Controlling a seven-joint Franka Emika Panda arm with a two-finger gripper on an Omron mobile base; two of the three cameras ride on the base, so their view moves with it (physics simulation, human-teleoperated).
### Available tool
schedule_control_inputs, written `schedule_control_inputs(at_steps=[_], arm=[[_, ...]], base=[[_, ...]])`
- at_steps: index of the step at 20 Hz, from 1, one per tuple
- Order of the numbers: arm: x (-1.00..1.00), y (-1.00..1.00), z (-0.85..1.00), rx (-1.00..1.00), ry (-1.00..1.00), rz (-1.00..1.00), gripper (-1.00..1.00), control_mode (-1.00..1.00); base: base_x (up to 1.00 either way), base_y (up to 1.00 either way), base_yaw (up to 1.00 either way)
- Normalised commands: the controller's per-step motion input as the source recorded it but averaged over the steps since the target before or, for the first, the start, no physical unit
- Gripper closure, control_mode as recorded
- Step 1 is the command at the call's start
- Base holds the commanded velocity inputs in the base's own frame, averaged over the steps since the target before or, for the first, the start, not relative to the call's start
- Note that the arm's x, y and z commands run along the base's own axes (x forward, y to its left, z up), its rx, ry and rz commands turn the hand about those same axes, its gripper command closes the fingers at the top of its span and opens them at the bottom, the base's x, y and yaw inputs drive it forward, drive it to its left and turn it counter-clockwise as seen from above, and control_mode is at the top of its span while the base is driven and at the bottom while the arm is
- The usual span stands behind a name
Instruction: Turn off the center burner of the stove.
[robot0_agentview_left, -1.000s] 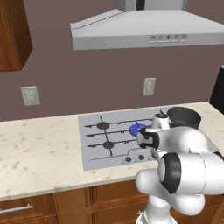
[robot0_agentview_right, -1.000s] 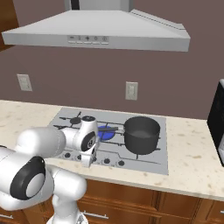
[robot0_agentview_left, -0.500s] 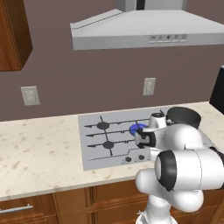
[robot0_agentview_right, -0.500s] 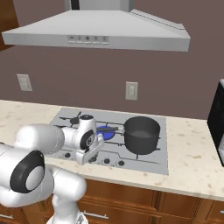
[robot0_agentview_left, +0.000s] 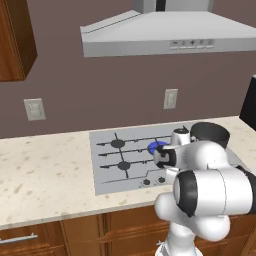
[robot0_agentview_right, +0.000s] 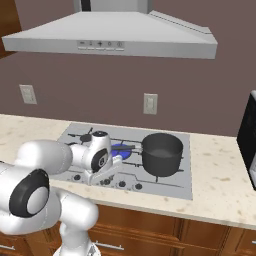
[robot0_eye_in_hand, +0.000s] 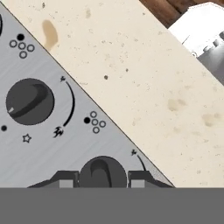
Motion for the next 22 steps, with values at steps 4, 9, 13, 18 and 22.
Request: schedule_control_inputs(at_steps=[4,9,13,18,22], arm=[[-0.12,0.0,-0.03,0.0,-0.09,-0.44,1.0,-1.0],[-0.02,0.0,0.0,0.0,-0.05,-0.45,1.0,-1.0],[0.0,0.0,0.0,0.0,0.0,-0.44,1.0,-1.0],[0.0,0.01,-0.04,-0.01,-0.01,-0.43,1.0,-1.0],[0.0,0.15,-0.12,-0.01,-0.01,-0.44,1.0,-1.0]], base=[[0.0,0.0,0.0],[0.0,0.0,0.0],[0.0,0.0,0.0],[0.0,0.0,0.0],[0.0,0.0,0.0]])
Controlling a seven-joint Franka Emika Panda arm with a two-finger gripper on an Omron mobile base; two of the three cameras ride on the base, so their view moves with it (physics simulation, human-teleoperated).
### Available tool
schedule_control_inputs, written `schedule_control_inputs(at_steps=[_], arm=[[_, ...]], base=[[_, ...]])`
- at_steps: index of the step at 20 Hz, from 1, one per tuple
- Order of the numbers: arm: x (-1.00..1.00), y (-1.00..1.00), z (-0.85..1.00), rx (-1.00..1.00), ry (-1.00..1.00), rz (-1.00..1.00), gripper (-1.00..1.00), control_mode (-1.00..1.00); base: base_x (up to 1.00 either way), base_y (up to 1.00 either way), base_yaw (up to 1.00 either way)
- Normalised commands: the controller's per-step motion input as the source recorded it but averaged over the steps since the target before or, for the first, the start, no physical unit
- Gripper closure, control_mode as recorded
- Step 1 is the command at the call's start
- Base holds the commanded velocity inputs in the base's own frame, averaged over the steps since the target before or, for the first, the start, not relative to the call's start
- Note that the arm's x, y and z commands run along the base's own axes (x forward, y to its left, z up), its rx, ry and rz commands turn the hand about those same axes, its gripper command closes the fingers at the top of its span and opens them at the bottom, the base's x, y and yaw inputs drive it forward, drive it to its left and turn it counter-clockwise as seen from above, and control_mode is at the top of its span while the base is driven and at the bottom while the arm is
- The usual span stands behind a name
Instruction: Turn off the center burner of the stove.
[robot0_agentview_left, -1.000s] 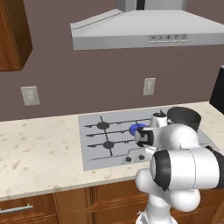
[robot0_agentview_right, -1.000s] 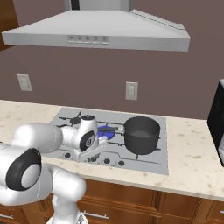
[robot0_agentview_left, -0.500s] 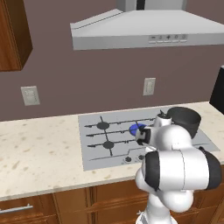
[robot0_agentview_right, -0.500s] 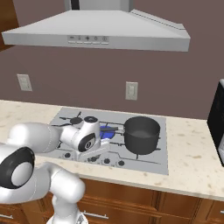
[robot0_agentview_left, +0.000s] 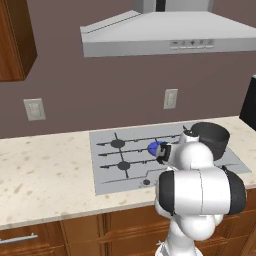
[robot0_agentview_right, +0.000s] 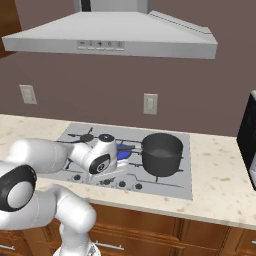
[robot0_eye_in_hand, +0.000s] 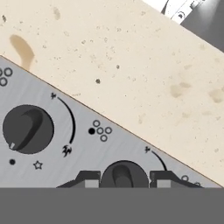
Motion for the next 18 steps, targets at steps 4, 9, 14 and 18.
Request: schedule_control_inputs(at_steps=[4,9,14,18], arm=[[0.0,0.13,-0.01,-0.02,0.0,-0.46,1.0,-1.0],[0.0,0.39,0.0,-0.03,-0.01,-0.53,1.0,-1.0],[0.0,0.37,0.0,-0.04,0.0,-0.6,1.0,-1.0],[0.0,0.18,0.0,-0.02,0.0,-0.63,1.0,-1.0]], base=[[0.0,0.0,0.0],[0.0,0.0,0.0],[0.0,0.0,0.0],[0.0,0.0,0.0]])
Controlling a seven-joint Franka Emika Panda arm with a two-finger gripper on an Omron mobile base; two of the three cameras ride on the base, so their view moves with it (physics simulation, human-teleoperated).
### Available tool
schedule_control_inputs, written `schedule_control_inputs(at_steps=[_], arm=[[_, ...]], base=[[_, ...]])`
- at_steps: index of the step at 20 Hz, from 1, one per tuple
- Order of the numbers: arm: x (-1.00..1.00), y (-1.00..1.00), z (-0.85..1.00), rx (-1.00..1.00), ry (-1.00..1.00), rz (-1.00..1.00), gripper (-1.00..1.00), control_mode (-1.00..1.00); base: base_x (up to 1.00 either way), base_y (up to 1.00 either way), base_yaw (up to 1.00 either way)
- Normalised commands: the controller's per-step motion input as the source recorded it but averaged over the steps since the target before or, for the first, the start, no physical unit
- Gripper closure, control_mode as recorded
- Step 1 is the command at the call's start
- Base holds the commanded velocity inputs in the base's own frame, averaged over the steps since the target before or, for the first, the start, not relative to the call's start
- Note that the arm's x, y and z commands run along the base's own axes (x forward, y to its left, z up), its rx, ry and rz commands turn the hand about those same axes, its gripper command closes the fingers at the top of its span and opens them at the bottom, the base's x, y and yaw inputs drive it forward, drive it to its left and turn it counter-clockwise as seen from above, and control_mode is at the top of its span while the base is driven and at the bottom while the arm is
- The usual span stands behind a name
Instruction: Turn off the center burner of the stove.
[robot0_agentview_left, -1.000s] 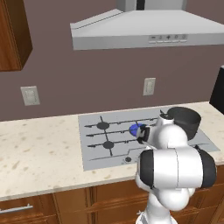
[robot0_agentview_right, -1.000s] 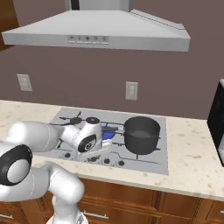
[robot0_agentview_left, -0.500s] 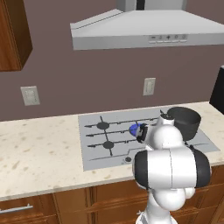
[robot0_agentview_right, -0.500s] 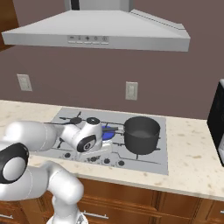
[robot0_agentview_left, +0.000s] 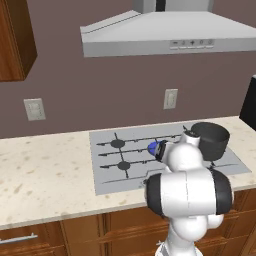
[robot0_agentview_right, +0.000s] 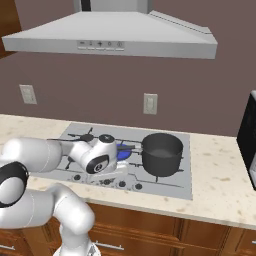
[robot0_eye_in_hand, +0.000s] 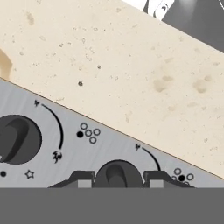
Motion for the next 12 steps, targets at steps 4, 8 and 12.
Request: schedule_control_inputs(at_steps=[4,8,12], arm=[[0.0,0.17,0.0,-0.03,0.0,-0.7,1.0,-1.0],[0.0,0.42,0.0,-0.06,0.0,-0.77,1.0,-1.0],[0.0,0.59,0.0,-0.08,0.0,-0.78,1.0,-1.0]], base=[[0.0,0.0,0.0],[0.0,0.0,0.0],[0.0,0.0,0.0]])
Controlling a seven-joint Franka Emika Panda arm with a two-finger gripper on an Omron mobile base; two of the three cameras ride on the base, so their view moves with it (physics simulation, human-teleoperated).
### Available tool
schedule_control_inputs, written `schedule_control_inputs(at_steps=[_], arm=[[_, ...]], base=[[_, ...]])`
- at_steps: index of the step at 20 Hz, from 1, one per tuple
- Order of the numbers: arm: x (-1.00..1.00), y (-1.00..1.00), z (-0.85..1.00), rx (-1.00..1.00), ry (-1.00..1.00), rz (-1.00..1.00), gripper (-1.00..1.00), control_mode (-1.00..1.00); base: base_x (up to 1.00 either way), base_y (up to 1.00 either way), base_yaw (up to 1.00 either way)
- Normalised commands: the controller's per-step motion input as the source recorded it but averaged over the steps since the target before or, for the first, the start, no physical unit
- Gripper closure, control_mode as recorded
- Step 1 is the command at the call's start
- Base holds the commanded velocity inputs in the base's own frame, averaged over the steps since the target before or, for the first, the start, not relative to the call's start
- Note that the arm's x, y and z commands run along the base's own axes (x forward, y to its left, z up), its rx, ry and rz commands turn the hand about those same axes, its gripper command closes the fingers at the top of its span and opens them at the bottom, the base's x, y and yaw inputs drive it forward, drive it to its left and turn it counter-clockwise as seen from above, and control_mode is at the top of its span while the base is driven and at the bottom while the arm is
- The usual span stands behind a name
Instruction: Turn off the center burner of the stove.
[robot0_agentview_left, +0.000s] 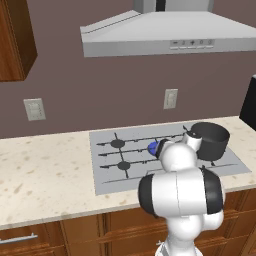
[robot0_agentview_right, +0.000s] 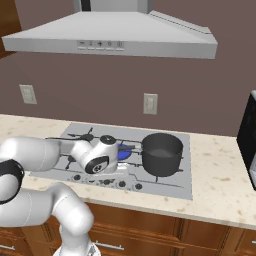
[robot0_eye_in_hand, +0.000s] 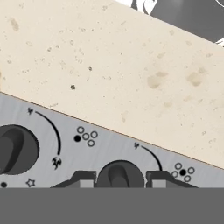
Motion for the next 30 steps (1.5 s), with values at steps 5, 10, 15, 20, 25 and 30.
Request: schedule_control_inputs(at_steps=[5,10,15,20,25,30], arm=[[0.0,0.44,0.0,-0.06,0.0,-0.82,1.0,-1.0],[0.0,0.27,0.0,-0.02,0.0,-0.91,1.0,-1.0],[0.0,0.19,0.0,-0.04,0.0,-0.95,1.0,-1.0],[0.0,0.22,0.0,-0.05,0.0,-0.94,1.0,-1.0],[0.0,0.21,0.0,-0.06,0.0,-0.95,1.0,-1.0],[0.0,0.17,0.0,-0.08,0.0,-0.97,1.0,-1.0]], base=[[0.0,0.0,0.0],[0.0,0.0,0.0],[0.0,0.0,0.0],[0.0,0.0,0.0],[0.0,0.0,0.0],[0.0,0.0,0.0]])
